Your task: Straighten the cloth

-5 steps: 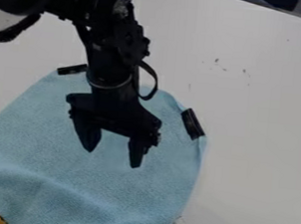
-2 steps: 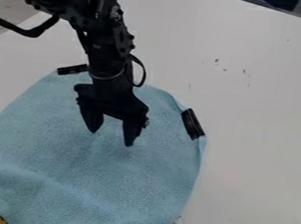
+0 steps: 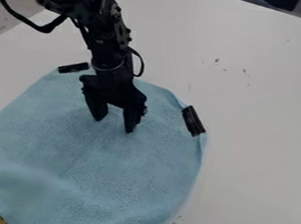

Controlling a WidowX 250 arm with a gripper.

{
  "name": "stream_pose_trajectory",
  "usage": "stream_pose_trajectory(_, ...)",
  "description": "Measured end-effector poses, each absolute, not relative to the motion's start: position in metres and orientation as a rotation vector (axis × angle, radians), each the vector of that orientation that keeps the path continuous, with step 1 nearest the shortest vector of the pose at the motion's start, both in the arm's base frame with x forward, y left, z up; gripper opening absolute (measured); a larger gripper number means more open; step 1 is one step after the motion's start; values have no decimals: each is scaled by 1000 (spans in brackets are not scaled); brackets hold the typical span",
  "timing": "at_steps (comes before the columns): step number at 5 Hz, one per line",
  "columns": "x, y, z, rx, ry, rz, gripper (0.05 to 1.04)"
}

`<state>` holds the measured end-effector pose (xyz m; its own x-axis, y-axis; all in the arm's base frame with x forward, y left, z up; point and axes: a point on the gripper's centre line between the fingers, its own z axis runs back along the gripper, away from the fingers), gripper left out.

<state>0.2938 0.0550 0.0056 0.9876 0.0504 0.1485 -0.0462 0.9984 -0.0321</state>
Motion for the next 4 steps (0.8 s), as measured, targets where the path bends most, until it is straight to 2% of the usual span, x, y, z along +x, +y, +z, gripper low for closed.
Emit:
stream_pose_trajectory(1, 305, 53, 4, -1, -178, 75, 999)
stream_pose_trajectory(2, 328, 57, 4, -4, -209, 79, 999)
stream_pose_trajectory(4, 372, 57, 4, -45, -237, 43, 999)
